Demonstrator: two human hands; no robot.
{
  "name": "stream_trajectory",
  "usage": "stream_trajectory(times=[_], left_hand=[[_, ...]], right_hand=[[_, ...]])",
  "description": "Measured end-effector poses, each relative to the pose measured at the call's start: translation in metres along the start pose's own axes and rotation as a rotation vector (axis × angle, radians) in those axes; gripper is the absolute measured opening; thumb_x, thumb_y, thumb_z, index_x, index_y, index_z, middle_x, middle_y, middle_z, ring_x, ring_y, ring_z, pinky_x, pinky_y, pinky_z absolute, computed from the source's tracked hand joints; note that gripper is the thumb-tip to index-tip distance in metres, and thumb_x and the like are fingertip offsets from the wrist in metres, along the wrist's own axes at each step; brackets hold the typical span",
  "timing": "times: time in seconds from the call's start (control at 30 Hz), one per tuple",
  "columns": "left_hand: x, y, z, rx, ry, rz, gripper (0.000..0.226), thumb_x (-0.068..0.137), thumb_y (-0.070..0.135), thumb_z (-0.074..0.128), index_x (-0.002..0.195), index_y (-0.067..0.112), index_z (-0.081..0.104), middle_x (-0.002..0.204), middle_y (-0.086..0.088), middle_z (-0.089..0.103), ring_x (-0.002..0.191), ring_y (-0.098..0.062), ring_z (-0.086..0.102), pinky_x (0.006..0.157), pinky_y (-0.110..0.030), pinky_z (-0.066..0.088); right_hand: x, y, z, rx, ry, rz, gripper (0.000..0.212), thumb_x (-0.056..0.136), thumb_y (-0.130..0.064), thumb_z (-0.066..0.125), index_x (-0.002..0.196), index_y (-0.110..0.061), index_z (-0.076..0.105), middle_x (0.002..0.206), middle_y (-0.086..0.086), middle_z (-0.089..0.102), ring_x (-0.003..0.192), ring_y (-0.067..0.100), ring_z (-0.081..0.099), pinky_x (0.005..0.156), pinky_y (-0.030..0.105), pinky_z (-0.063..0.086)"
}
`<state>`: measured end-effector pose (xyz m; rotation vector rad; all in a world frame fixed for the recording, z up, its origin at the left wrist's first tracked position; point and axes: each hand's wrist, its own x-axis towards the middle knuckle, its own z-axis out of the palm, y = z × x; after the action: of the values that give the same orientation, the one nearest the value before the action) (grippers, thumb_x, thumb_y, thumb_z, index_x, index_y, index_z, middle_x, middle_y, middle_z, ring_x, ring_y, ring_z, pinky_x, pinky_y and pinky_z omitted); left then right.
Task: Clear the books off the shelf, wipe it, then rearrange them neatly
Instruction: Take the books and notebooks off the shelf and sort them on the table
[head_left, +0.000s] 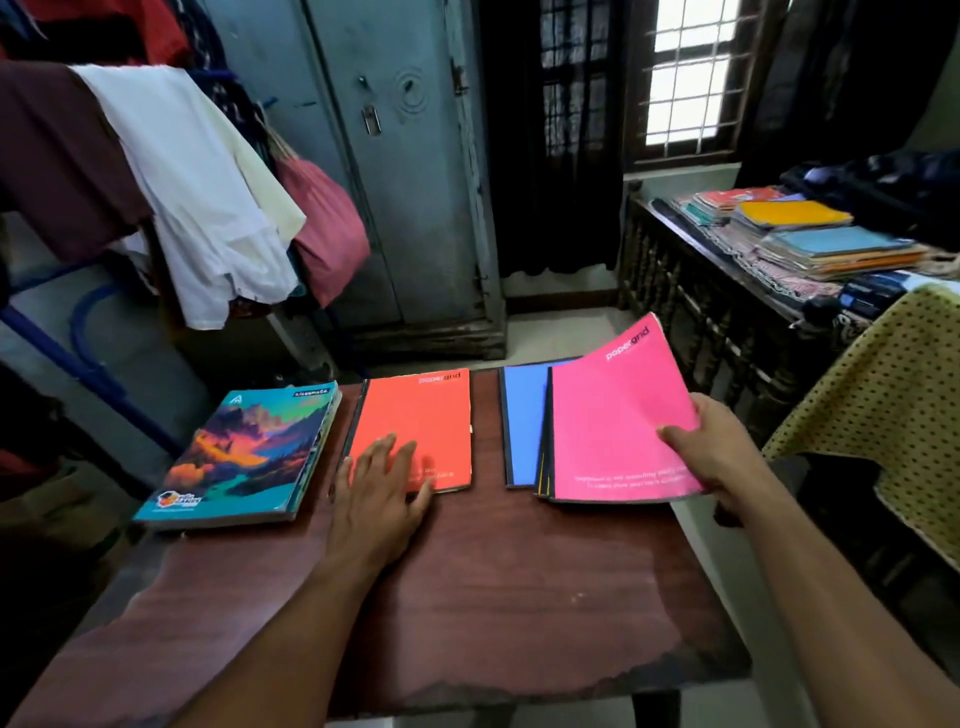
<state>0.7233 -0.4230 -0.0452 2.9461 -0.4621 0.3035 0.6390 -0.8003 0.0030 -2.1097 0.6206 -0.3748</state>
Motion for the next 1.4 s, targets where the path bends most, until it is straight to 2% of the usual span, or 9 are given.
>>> stream_trajectory(times=[0.13,0.27,0.47,0.67,0.8,1.0,1.23,1.33,1.4], left_hand=[[-0.040,0.045,-0.005,-0.247,0.103,0.123,0.058,0.096,0.056,0.036,0.138,0.022,0.058,0.140,-0.005,0.057,0.127,-0.027,0.055,0.106,-0.041,0.044],[-0.100,0.128,-0.034,-0.637,-0.128,-0.018,0.037,0.099,0.054,0.053,0.113,0.023,0.069,0.114,0.001,0.070,0.107,-0.021,0.065,0.089,-0.035,0.051],[-0.168,0.149,-0.048,-0.521,-0.315,0.042,0.059,0.083,0.054,0.073,0.132,0.026,0.054,0.134,0.000,0.056,0.127,-0.024,0.049,0.107,-0.038,0.041],[-0.193,0.136,-0.069,-0.563,-0.549,0.178,0.126,0.072,0.046,0.089,0.163,0.034,0.003,0.170,0.000,0.011,0.155,-0.017,0.016,0.124,-0.031,0.021],[-0.197,0.140,-0.058,-0.452,-0.377,0.171,0.114,0.077,0.045,0.086,0.163,0.030,0.011,0.166,-0.004,0.022,0.151,-0.021,0.020,0.120,-0.028,0.021],[-0.197,0.114,-0.054,-0.701,-0.294,0.056,0.109,0.067,0.027,0.094,0.158,0.028,0.033,0.152,0.004,0.037,0.138,-0.010,0.036,0.110,-0.008,0.022],[-0.206,0.018,-0.070,-0.938,-0.277,-0.088,0.101,0.056,-0.003,0.095,0.141,0.031,0.052,0.140,0.011,0.048,0.122,0.013,0.051,0.105,-0.015,0.044],[-0.219,-0.029,-0.072,-0.775,-0.272,-0.117,0.100,0.054,0.013,0.098,0.141,0.032,0.053,0.142,0.010,0.050,0.128,0.002,0.053,0.115,-0.029,0.042],[-0.222,-0.048,-0.073,-0.685,-0.258,-0.151,0.098,0.057,0.019,0.098,0.145,0.026,0.054,0.147,0.007,0.048,0.133,-0.008,0.050,0.118,-0.036,0.038]], right_hand=[[-0.075,0.020,-0.039,0.228,-0.085,0.068,0.023,0.093,0.001,0.065,0.113,-0.011,0.066,0.103,0.011,0.075,0.088,0.029,0.071,0.082,0.042,0.056],[-0.152,0.028,-0.045,0.321,-0.179,0.092,0.019,0.094,0.000,0.065,0.108,-0.012,0.068,0.095,0.008,0.078,0.084,0.031,0.075,0.079,0.044,0.059],[-0.213,0.045,-0.038,0.156,-0.127,0.072,0.018,0.094,-0.010,0.067,0.111,-0.017,0.067,0.098,0.005,0.075,0.083,0.025,0.073,0.077,0.040,0.058],[-0.192,0.040,-0.020,-0.163,-0.062,-0.011,0.034,0.088,-0.028,0.072,0.118,-0.013,0.066,0.101,0.006,0.064,0.094,0.025,0.062,0.086,0.047,0.054],[-0.214,0.035,-0.019,-0.465,0.003,-0.060,0.057,0.094,-0.045,0.061,0.141,-0.016,0.048,0.120,0.010,0.053,0.117,0.031,0.047,0.101,0.046,0.039],[-0.232,0.022,-0.011,-0.810,-0.041,-0.203,0.083,0.090,-0.069,0.043,0.152,-0.016,0.027,0.134,0.003,0.050,0.124,0.025,0.048,0.103,0.044,0.036],[-0.242,-0.018,0.031,-0.731,-0.330,-0.424,0.096,0.092,-0.067,0.046,0.160,-0.011,0.009,0.144,0.007,0.045,0.129,0.028,0.045,0.105,0.041,0.037],[-0.251,-0.042,0.065,-0.740,-0.387,-0.560,0.103,0.092,-0.065,0.048,0.161,-0.013,-0.009,0.140,0.009,0.048,0.121,0.030,0.048,0.102,0.041,0.037],[-0.252,-0.057,0.086,-0.813,-0.393,-0.628,0.092,0.093,-0.063,0.046,0.161,-0.019,0.001,0.140,0.012,0.048,0.121,0.032,0.049,0.102,0.043,0.036]])
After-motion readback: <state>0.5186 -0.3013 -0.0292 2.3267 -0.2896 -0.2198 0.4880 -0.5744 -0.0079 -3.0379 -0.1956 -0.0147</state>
